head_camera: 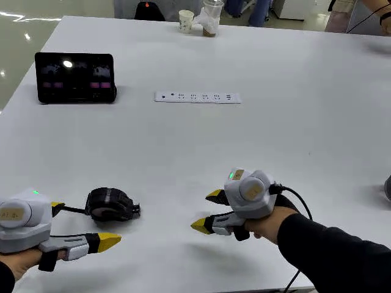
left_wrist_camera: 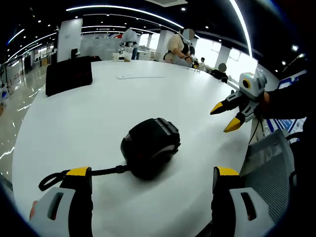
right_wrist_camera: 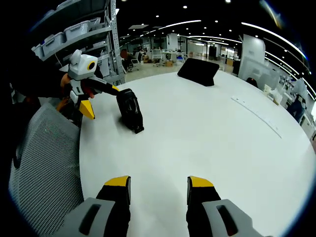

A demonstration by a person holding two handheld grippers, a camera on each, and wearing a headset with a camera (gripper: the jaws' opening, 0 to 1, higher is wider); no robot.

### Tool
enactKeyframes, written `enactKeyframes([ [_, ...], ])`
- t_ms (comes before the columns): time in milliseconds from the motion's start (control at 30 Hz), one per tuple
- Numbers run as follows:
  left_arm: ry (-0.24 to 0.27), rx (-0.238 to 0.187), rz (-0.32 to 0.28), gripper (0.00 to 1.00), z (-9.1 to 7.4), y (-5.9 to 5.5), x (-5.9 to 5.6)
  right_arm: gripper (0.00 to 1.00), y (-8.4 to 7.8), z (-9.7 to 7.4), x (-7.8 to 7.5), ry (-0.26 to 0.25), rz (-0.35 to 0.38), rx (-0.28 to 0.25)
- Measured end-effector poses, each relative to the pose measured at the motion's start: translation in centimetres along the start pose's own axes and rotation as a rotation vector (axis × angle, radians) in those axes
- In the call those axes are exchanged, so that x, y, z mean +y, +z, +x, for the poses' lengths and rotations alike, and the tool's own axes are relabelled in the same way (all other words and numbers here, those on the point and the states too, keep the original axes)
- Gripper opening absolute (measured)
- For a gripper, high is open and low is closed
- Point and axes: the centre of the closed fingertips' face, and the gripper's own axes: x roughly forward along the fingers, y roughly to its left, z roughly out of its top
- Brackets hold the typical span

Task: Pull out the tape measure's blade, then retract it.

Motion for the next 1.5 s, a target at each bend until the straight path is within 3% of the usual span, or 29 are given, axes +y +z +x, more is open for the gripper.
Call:
enactKeyframes([
  [267,-0.018,0.001,0.014,0.99,-1.0,0.0,0.4,0.53,-1.7,-2.1,-1.1,-0.030,0.033,0.012],
  [367,-0.034,0.024,-0.008,0.99,-1.4,-0.4,0.6,0.56,-2.2,-3.0,-1.6,-0.040,0.056,0.009],
  [567,-0.027,0.010,0.012,0.99,-2.3,-0.2,1.3,0.63,-3.3,-5.2,-2.5,-0.080,0.092,-0.008],
  [733,-0.036,0.001,-0.007,0.99,-2.9,-0.3,1.6,0.68,-5.0,-6.5,-3.0,-0.092,0.079,0.012],
  [933,-0.021,0.017,0.038,0.99,-3.4,-0.8,2.0,0.74,-6.8,-8.4,-4.2,-0.125,0.122,0.011],
  [1167,-0.009,0.017,0.065,0.99,-4.3,-0.6,2.6,0.82,-8.5,-10.7,-5.0,-0.151,0.141,0.017],
  [1500,-0.004,0.028,0.066,0.99,-4.9,-1.2,2.8,0.90,-9.9,-12.1,-4.9,-0.161,0.191,0.005],
])
